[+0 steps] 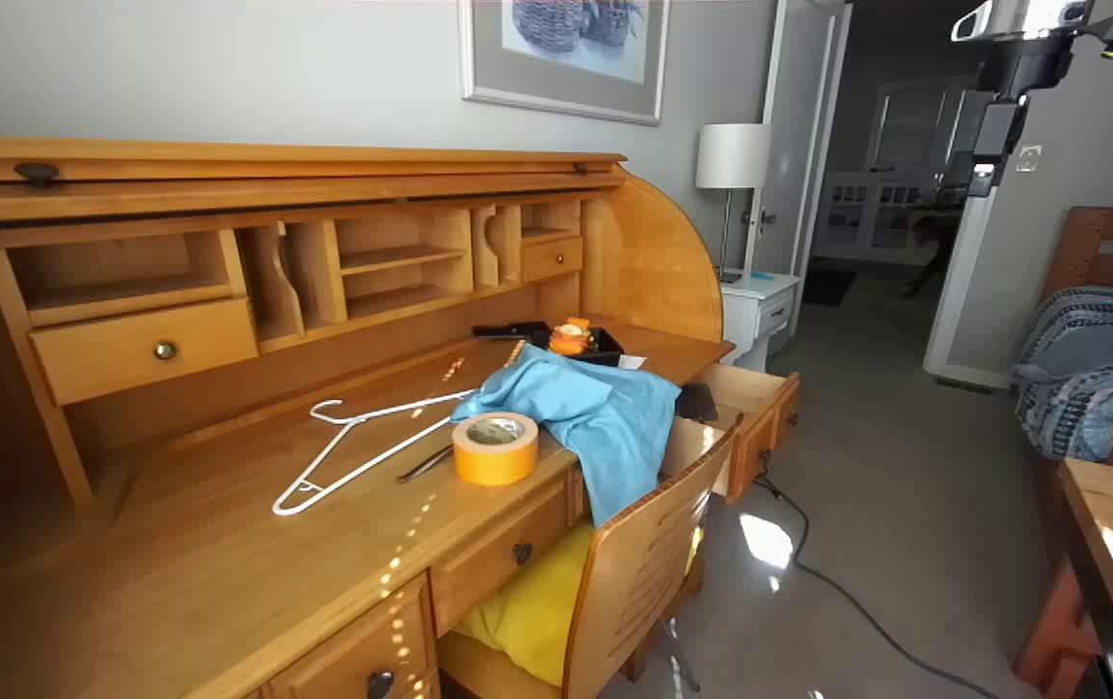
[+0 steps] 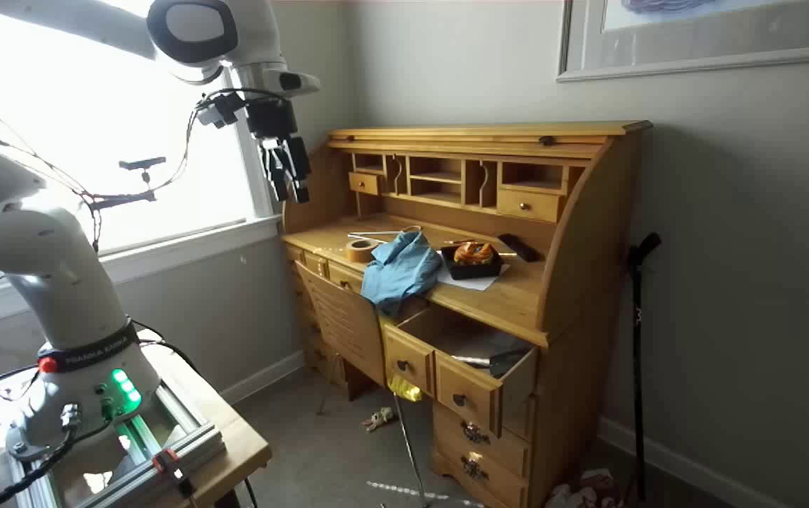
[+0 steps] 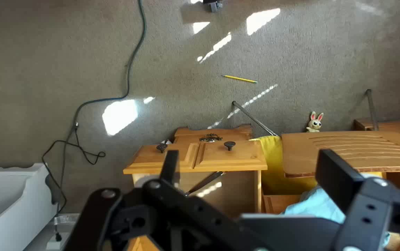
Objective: Use the blue cloth to wipe the right side of the cupboard
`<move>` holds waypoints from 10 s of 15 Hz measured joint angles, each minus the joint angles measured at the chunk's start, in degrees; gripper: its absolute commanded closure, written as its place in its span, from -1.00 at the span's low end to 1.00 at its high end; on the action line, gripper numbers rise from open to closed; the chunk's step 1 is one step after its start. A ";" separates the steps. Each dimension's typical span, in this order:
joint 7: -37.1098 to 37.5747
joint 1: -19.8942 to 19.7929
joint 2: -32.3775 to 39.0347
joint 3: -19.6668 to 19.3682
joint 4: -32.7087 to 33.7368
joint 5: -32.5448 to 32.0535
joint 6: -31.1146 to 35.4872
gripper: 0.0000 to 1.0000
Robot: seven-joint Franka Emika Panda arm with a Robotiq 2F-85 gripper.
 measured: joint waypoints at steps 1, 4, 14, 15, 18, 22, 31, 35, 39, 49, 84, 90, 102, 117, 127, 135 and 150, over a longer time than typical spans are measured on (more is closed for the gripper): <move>0.00 0.00 0.00 0.00 0.00 0.00 0.00 -1.00; 0.00 0.00 0.00 0.00 0.00 0.00 0.00 -1.00; 0.00 1.05 0.64 -0.07 -0.02 0.63 2.05 -1.00; 0.08 1.96 1.38 -0.04 -0.05 0.77 4.36 -1.00; 0.16 5.51 5.40 0.51 -0.42 1.73 14.37 -1.00; -1.89 11.40 13.12 0.66 -0.63 8.15 29.21 -1.00; -11.66 21.82 36.01 1.12 8.11 20.54 51.29 -1.00; -11.12 22.29 43.71 1.65 14.30 20.57 51.62 -1.00; -11.13 22.24 42.99 1.52 14.07 20.56 51.62 -1.00; -20.77 21.16 50.92 7.67 22.02 32.52 51.76 -1.00; -4.70 11.91 96.89 15.52 78.61 20.31 26.52 0.81; -3.89 11.91 97.21 15.49 79.55 20.31 26.52 0.98; -0.36 11.80 91.19 12.67 80.31 20.07 40.32 0.98; 31.64 29.17 86.29 -21.75 73.45 14.65 59.73 0.90; 36.90 31.37 87.52 -25.61 71.22 14.69 55.36 0.98; 54.49 33.85 95.42 -45.70 69.39 14.64 46.21 0.98; 66.34 35.52 101.61 -52.12 66.77 14.31 41.95 0.98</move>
